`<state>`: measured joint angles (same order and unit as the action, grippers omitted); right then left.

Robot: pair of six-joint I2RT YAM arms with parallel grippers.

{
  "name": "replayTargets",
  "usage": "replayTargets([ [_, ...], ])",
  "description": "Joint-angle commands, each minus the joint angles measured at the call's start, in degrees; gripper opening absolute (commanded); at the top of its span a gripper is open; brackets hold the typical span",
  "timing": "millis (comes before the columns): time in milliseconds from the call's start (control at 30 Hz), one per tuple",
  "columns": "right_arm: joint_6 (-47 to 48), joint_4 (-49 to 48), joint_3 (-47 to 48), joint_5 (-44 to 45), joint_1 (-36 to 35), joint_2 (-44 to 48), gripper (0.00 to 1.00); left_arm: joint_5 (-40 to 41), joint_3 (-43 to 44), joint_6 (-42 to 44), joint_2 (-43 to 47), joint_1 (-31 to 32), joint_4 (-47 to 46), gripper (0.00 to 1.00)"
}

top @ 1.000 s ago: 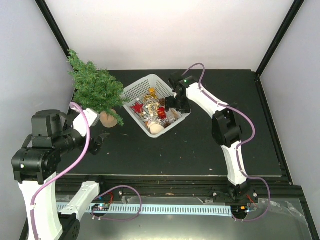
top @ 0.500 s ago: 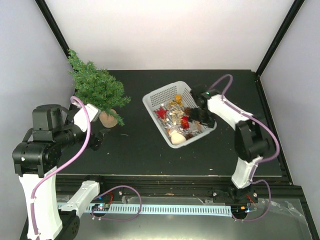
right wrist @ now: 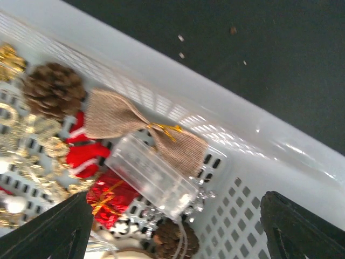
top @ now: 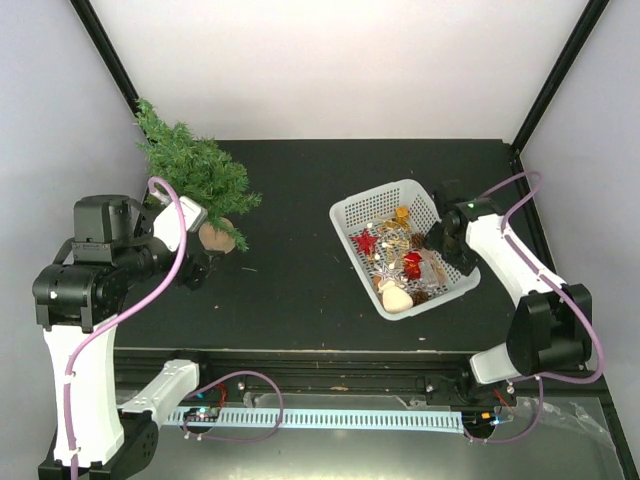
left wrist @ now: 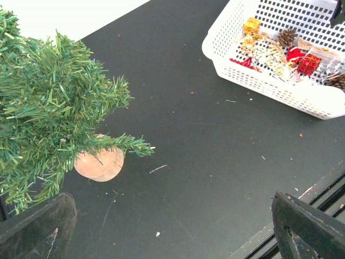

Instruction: Decorate the small christmas tree

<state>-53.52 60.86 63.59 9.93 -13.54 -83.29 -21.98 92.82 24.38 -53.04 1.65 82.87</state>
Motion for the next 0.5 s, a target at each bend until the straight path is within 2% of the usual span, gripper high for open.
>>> replayTargets([
  [0,-0.1,1.1,4.9,3.8,-0.6,0.0,0.86,-0.6,1.5,0.6,-0.3,0.3,-1.5,0.99],
  [133,2.0,0.6,5.5,7.7,-0.4,2.1,0.87,-0.3,0.9,0.2,0.4,0.4,-1.5,0.99],
  [300,5.9,1.4,9.1,11.3,0.7,0.1,0.89,0.0,-0.6,-0.1,1.4,0.3,-1.7,0.99],
  [467,12.3,-2.9,10.2,7.5,2.6,-1.2,0.93,0.7,-0.8,0.8,2.3,0.3,-1.4,0.99],
])
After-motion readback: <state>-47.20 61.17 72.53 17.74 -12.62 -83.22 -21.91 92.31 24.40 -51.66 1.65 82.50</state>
